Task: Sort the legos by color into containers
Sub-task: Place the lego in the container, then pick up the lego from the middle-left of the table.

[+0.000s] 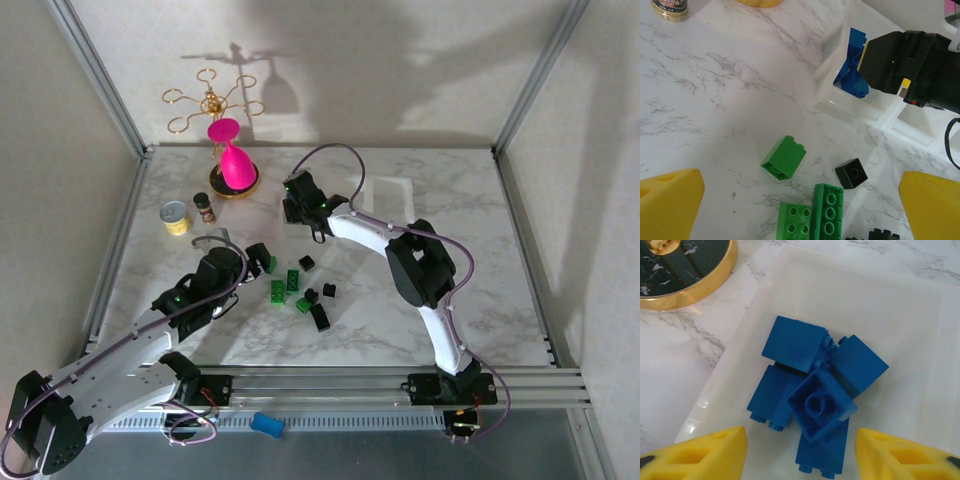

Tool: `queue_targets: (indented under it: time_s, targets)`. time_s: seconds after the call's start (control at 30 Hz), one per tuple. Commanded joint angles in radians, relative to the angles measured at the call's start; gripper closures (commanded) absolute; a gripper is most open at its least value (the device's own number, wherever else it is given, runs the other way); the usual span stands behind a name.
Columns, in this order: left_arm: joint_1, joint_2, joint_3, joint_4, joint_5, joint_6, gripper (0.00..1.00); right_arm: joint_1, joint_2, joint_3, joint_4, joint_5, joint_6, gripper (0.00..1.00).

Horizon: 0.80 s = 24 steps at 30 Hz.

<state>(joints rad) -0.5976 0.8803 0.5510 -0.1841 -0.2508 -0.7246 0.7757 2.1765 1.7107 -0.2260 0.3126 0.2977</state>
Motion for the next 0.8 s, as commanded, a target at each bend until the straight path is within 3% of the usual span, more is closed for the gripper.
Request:
queue_targets:
  time_s: [0.0, 0.2, 0.37, 0.57, 0.77]
  targets:
    - [0.009, 0.0, 0.047, -0.032, 0.0, 0.009, 0.0, 0.002, -0.126, -0.044, 0.02, -0.046, -0.014, 0.38]
    - [-0.008, -0.001, 0.062, -0.063, 0.028, -0.005, 0.01, 0.018, -0.329, -0.242, 0.054, -0.128, 0.022, 0.33]
    - [-0.074, 0.04, 0.076, -0.102, 0.013, -0.031, 0.01, 0.039, -0.5, -0.43, 0.085, -0.188, 0.076, 0.28]
    - [-0.162, 0.139, 0.087, -0.165, -0.004, -0.074, 0.07, 0.078, -0.694, -0.643, 0.096, -0.23, 0.134, 0.18]
    - [-0.182, 0.212, 0.047, -0.144, 0.041, -0.111, 0.16, 0.119, -0.845, -0.847, 0.131, -0.277, 0.209, 0.12]
